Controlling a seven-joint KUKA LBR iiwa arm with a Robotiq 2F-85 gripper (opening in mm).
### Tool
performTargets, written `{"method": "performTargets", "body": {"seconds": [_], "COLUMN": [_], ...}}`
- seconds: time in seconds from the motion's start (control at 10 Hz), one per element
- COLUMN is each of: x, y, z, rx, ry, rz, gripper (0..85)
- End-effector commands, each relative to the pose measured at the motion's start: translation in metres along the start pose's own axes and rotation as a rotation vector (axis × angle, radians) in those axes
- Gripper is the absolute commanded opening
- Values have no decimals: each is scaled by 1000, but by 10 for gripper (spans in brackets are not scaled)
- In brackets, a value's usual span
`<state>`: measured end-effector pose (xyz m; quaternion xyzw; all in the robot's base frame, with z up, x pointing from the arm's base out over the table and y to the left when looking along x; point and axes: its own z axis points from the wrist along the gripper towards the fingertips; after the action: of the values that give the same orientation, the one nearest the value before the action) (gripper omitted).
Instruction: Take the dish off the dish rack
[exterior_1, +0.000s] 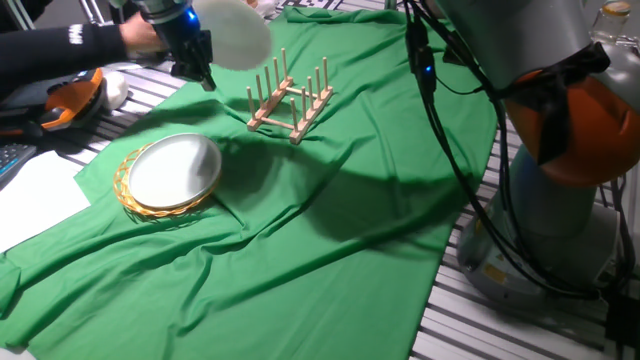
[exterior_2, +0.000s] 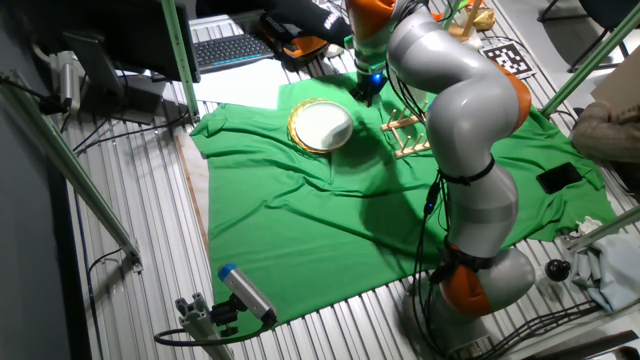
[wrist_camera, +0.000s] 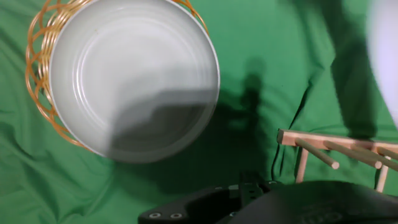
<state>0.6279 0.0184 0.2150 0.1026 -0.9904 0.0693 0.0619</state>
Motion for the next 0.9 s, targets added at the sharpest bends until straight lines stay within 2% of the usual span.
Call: {"method": "performTargets", "body": {"seconds": [0.0, 0.2, 0.4, 0.7, 0.8], "x": [0, 0, 0, -2, -3], "y": [1, 1, 3, 13, 14], "z": [-1, -2, -3, -9, -9], "rx": [9, 32, 34, 48, 37], "ry": [-3, -18, -21, -14, -13], "rz": [-2, -30, -51, -62, -60], "gripper": [0, 0, 0, 0, 0]}}
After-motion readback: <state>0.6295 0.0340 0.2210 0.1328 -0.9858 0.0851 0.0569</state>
